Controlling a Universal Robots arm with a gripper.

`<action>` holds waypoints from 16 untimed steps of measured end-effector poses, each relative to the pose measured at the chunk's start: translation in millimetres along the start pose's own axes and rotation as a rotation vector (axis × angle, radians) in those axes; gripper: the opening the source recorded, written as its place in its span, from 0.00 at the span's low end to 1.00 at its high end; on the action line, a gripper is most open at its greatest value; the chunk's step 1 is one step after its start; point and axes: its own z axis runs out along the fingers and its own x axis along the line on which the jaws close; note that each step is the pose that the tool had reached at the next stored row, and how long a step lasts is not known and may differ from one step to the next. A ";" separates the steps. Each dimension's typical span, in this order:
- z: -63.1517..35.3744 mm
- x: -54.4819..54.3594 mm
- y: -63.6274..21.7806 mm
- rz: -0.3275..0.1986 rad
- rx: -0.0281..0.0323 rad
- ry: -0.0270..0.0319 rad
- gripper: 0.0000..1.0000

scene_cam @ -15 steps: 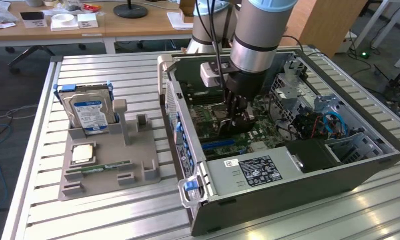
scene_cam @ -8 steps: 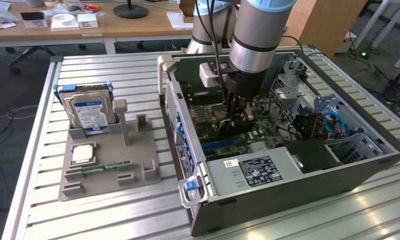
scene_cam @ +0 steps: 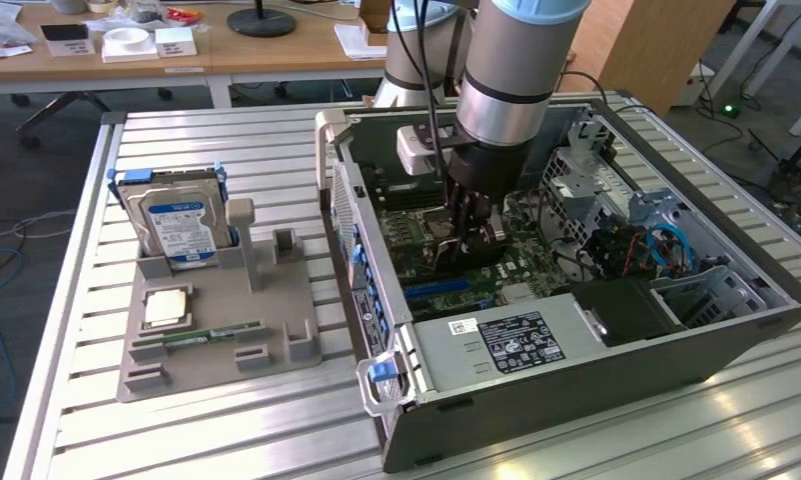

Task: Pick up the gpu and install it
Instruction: 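Insert the gpu into the slot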

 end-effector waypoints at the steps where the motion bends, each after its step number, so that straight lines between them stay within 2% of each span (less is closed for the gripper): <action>1: 0.2 0.0 0.0 0.000 0.0000 0.0000 0.26; 16: 6.3 0.1 1.0 0.000 0.0001 0.0011 0.26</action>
